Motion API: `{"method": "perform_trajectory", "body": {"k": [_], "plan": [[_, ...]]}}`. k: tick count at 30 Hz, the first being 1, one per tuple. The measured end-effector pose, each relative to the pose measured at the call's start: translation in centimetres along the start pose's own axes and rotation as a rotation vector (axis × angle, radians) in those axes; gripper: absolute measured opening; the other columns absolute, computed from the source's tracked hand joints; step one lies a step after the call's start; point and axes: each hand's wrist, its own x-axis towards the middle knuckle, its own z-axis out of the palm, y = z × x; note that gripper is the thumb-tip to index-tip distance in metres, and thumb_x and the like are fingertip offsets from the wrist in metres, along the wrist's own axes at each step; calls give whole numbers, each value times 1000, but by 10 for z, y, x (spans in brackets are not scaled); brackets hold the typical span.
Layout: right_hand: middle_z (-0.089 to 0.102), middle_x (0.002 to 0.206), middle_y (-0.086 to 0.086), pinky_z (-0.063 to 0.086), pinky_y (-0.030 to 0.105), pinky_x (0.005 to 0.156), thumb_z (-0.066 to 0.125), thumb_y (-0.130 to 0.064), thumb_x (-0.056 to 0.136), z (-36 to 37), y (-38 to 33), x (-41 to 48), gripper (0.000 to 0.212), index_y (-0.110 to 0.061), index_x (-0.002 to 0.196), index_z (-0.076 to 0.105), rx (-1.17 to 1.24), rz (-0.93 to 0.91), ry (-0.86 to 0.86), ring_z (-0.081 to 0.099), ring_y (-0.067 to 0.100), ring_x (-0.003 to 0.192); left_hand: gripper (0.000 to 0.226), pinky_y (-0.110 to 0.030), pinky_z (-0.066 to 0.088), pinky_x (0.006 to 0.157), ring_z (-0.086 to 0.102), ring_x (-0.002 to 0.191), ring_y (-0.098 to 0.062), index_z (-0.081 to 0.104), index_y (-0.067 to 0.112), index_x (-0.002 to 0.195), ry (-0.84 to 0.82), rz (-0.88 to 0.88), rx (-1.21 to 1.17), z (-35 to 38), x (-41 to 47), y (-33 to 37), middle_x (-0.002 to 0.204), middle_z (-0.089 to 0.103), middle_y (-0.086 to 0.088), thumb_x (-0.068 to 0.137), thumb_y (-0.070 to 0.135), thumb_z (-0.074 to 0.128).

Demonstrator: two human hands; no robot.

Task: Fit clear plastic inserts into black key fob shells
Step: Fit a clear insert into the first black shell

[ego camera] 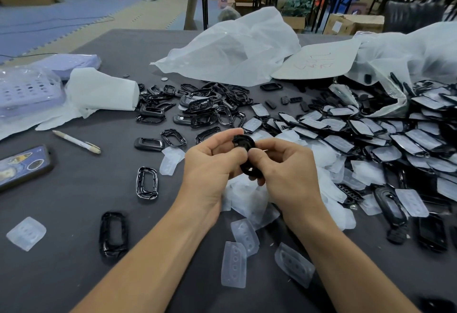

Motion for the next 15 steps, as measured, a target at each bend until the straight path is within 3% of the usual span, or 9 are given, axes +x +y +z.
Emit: {"method": "perform_trajectory", "body": {"k": [3,10,12,15], "plan": [[76,69,5,47,18,51,78,-2,84,-5,-1,3,19,-19,76,78,61,22,24,67,13,57,21,-22,60,63,78,75,-17,79,12,96,-9,-9,-10,-6,5,3,84,80,-7,87,-6,73],[75,67,5,47,15,50,76,5,83,-7,-1,3,21,-15,79,78,146,44,-17,66,8,54,25,-19,59,58,77,66,-17,77,9,91,-37,-25,-6,-9,8,0,80,80,-10,83,-14,73],[75,67,4,48,17,50,75,4,84,-8,1,1,23,-18,79,79,114,3,-15,66,10,55,27,-17,57,55,74,59,-15,78,8,92,-94,-94,1,-12,12,4,81,79,-10,83,-16,71],[77,73,-5,57,20,62,74,4,85,-6,6,-2,29,-24,84,81,-65,-135,-21,73,9,66,34,-17,57,58,71,65,-15,82,12,92,-220,-117,221,-19,16,8,89,79,-14,82,-18,69]]}}
